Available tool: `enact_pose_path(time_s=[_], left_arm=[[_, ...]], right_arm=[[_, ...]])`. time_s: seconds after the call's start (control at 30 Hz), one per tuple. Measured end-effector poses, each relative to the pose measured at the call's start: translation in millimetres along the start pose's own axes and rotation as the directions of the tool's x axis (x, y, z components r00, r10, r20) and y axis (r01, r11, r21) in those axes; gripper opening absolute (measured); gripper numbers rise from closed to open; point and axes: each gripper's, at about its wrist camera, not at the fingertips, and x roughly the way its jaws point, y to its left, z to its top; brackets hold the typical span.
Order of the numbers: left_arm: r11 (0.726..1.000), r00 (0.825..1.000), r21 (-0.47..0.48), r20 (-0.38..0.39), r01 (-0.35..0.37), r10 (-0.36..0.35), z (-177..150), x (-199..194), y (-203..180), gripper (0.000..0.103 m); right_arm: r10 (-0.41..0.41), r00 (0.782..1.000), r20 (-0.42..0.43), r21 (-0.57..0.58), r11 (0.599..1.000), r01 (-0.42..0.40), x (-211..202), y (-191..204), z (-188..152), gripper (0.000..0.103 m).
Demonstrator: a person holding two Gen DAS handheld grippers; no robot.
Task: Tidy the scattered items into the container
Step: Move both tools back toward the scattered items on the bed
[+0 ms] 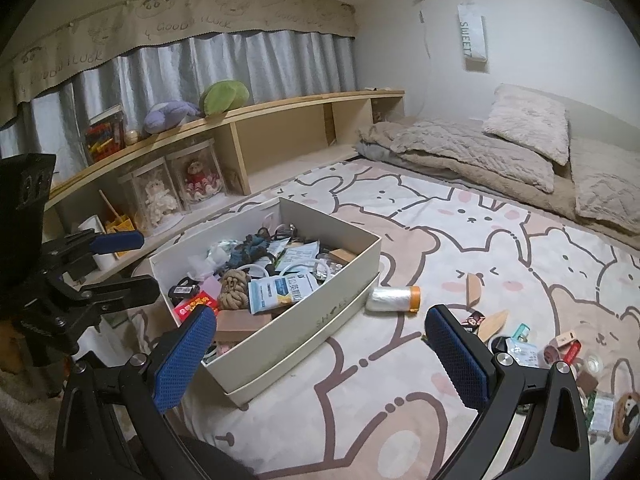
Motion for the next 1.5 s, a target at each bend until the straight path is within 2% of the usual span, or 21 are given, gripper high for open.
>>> enact_pose_path(time_s=[0.17, 0.33, 0.77, 1.07, 1.5], left_arm=[[1.0, 1.0, -0.006, 0.012, 0.016, -0.016, -3, -4, -4, 0.103], [1.0, 1.0, 0.0, 0.03, 0.001, -0.001, -6, -7, -10, 0.103], [0.999, 0.998, -0.003, 0.044, 0.041, -0.04, 1, 0, -25, 0.103], [0.998, 0.995, 0.006, 0.073, 0.062, -0.063, 9, 12, -47, 0.103], [0.992, 0.991, 0.015, 0.035, 0.128, -0.128, 15, 56, -89, 0.103]], right_arm=[[0.0, 1.0, 0.006, 0.002, 1.0, 0.0, -6, -2, -4, 0.103], [0.0, 1.0, 0.007, 0.007, 1.0, 0.0, -10, -6, -8, 0.103], [-0.014, 0.999, 0.028, 0.01, 1.0, 0.014, -27, -22, -11, 0.103], [-0.065, 0.996, 0.056, 0.055, 0.997, 0.062, -46, -57, -15, 0.103], [-0.206, 0.978, 0.045, 0.173, 0.965, 0.195, -71, -132, -44, 0.103]])
